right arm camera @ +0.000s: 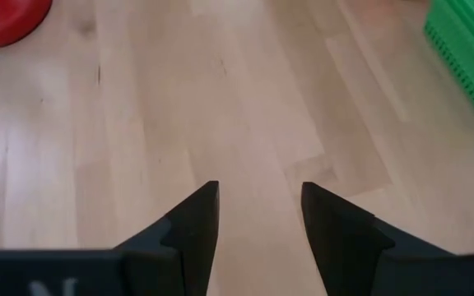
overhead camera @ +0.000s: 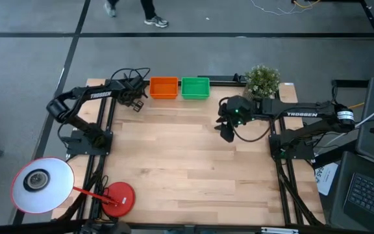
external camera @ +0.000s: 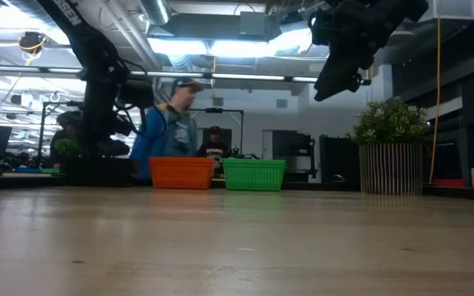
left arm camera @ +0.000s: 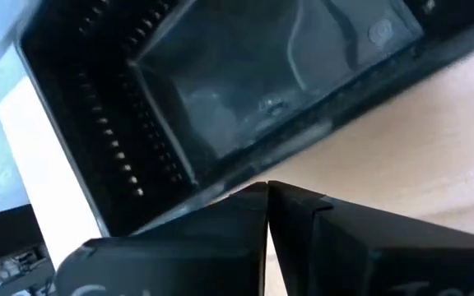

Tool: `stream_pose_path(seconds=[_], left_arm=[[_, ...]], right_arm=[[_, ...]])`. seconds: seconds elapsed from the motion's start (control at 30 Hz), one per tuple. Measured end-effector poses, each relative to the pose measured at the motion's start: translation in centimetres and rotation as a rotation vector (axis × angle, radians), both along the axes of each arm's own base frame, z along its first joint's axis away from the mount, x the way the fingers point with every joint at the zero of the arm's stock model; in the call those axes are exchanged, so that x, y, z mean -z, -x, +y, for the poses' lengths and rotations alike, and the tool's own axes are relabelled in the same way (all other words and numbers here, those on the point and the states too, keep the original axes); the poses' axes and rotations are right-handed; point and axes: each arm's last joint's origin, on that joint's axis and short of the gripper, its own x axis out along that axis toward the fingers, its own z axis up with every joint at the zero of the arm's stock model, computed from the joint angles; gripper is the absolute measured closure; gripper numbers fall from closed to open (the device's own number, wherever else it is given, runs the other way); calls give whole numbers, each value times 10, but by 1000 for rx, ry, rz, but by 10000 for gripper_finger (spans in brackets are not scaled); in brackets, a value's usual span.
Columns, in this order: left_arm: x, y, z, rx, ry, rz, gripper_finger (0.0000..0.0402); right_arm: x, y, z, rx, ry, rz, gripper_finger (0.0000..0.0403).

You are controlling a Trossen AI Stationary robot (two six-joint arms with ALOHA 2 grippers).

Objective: Stack baskets by color
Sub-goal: Adjust the stacked bins, then return to Home Position

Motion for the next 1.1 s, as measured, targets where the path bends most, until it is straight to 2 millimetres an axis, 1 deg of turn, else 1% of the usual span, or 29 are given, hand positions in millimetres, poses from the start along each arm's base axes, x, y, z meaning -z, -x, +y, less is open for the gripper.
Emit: stream_pose_path(seconds=[0.17, 0.33, 0.5, 0.77, 0.9, 1.1], left_arm=[[0, 0, 1, -6, -24, 19, 401], [-1, 2, 2, -32, -77, 89, 399], [-1, 2, 2, -35, -84, 92, 398], [0, -2, 0, -2, -1, -14, 401], [0, -3, -2, 10, 4, -9, 397], [1, 0, -4, 0, 4, 52, 400]], right_arm=[[0, 0, 3, -11, 0, 1, 229], [0, 0, 2, -7, 8, 3, 229], [0, 0, 2, -8, 8, 3, 229], [0, 0, 2, -10, 9, 5, 229], [0, 0, 2, -10, 9, 6, 229], [1, 1, 3, -10, 8, 14, 229]])
